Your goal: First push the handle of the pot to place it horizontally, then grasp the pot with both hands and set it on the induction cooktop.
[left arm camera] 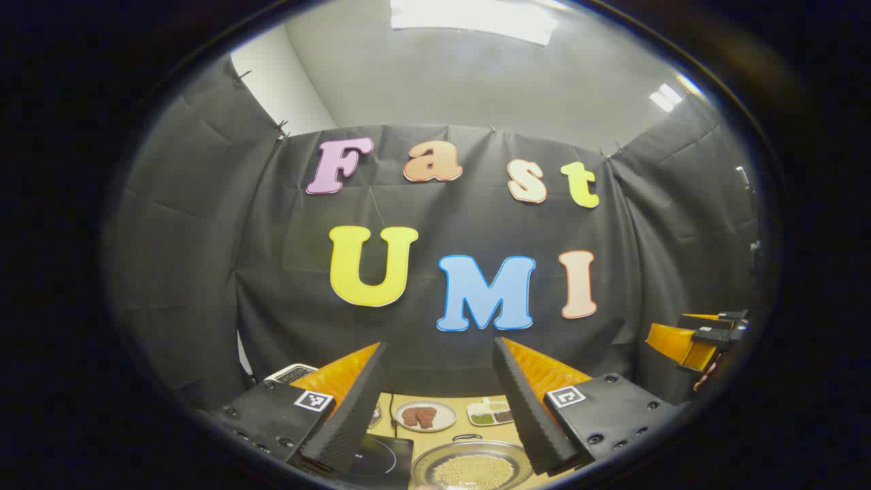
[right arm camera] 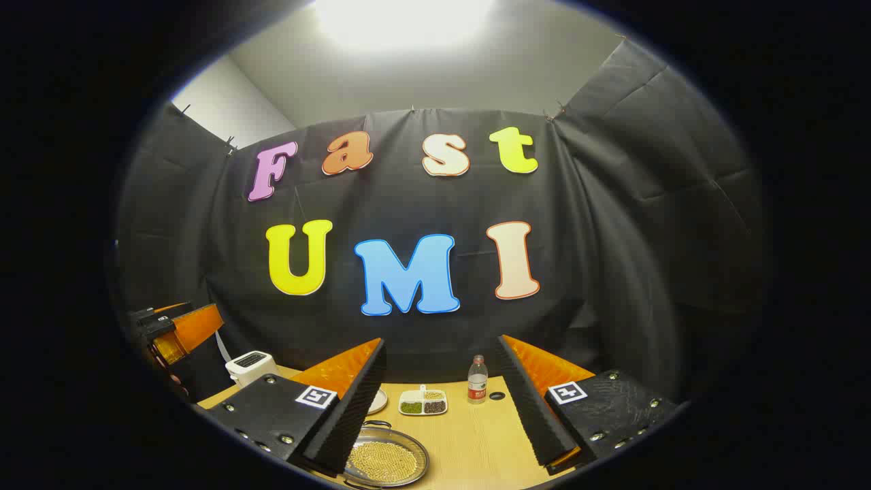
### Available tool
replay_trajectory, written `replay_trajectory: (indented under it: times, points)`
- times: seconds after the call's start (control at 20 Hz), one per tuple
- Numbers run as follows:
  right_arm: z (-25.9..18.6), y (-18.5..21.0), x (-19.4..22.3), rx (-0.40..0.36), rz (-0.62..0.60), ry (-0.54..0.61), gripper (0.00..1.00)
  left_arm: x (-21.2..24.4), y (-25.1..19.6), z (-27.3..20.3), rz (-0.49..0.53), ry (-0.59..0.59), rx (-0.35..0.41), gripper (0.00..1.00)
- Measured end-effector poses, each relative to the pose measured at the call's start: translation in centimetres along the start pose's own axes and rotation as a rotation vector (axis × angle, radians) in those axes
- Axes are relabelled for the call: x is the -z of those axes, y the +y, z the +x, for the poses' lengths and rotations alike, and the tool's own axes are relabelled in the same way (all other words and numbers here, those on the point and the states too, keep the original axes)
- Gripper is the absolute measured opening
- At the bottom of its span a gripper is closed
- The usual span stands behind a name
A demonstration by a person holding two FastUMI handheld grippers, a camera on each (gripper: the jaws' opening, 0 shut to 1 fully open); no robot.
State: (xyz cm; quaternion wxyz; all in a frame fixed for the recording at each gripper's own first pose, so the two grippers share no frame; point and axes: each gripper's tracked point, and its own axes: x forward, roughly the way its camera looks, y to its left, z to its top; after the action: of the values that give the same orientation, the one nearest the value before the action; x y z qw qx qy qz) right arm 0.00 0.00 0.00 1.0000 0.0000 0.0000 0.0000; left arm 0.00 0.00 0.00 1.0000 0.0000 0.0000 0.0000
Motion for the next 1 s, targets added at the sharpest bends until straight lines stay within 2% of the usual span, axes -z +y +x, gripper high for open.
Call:
replay_trajectory:
  times: [0.1,1.0]
  points:
    - [-0.1,-0.2,0.0,0.004,-0.003,-0.002,0.97,0.1,0.0,0.1,-0.009,0.004,0.0,1.0]
    - [-0.2,0.2,2.2,-0.012,0.006,0.055,0.98,0.6,0.4,-0.6,0.014,0.018,-0.005,0.98]
